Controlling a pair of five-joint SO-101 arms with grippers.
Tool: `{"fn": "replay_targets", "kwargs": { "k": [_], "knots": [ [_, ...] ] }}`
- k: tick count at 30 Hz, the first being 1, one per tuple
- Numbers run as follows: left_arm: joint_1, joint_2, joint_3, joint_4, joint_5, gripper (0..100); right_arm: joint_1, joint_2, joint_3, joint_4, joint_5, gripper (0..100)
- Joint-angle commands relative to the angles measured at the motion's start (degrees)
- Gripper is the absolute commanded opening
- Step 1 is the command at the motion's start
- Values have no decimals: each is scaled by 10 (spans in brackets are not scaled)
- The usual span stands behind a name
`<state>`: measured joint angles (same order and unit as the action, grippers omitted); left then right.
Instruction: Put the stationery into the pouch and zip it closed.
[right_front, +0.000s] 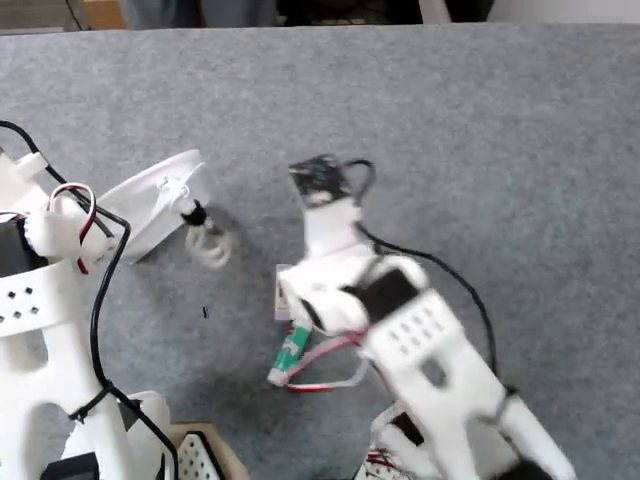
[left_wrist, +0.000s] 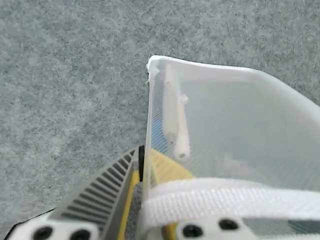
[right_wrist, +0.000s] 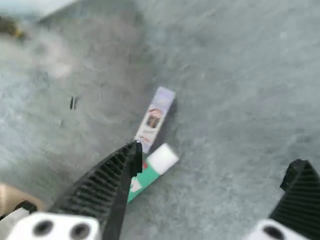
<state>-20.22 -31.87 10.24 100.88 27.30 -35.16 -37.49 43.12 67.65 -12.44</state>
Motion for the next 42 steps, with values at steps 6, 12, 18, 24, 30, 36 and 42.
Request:
{"fn": "replay_targets", "kwargs": {
  "k": [6,12,18,24,30,36,42],
  "knots": [
    [-7,11,0,0,4,27,-45,305,-178,2,-36,434],
    [-7,11,0,0,4,28,-44,422,-253,41,-35,434],
    [-7,11,0,0,4,28,-44,479,-297,59,-37,434],
    [-7,11,-3,-1,5,28,-44,538,-378,59,-60,434],
    [-7,11,-3,-1,4,28,-20,594,-429,62,-103,433],
    [-7,11,-4,-1,4,28,-4,628,-432,60,-113,266],
    [-7,11,-5,-1,4,28,-4,633,-449,55,-113,125]
  ]
}}
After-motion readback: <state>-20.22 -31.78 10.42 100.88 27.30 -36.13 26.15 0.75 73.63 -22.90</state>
